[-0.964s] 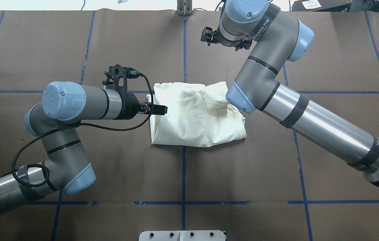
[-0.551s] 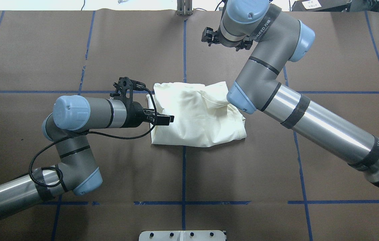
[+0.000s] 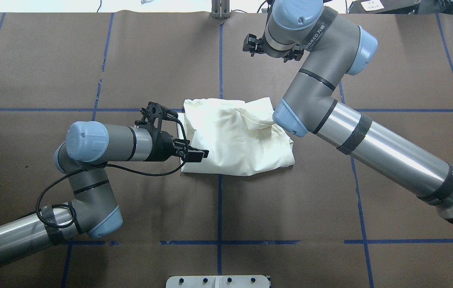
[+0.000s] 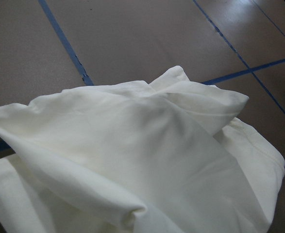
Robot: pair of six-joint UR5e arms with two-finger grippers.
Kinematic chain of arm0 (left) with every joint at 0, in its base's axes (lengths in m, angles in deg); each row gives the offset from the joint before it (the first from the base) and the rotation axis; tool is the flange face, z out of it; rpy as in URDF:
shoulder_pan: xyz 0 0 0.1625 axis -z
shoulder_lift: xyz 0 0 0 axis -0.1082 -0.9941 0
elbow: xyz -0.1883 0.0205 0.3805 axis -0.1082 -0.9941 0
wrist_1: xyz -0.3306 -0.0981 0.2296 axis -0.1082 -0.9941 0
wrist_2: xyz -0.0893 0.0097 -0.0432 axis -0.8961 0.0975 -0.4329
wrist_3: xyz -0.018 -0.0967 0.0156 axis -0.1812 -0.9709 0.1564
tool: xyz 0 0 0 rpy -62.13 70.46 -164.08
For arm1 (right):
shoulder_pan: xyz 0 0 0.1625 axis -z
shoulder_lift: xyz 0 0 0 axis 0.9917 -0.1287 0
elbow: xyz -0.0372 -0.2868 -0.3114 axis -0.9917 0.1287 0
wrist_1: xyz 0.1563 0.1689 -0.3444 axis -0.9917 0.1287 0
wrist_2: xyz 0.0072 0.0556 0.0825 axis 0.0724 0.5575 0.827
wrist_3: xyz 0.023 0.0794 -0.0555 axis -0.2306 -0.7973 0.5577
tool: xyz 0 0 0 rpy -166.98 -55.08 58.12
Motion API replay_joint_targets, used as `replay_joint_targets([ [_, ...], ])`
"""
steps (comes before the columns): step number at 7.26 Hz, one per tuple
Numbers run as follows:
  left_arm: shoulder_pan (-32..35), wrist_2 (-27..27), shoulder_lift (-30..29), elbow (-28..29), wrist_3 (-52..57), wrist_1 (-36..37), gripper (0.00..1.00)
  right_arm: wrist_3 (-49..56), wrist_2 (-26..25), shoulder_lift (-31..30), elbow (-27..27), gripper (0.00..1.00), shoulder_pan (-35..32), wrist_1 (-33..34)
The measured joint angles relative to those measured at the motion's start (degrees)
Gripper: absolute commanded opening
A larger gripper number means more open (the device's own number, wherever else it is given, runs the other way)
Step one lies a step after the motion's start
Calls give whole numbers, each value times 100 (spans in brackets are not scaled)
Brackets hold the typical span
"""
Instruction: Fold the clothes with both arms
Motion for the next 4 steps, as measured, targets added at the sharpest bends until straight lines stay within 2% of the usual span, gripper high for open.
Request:
replay_joint_targets([
  [2,-86,-14,12,2,3,-32,51,-2,5,-5,-4,100,-4,-6],
  [4,-99,-35,34,-36,-1,-95,42,-8,6,-39,-55,100,-1,-10],
])
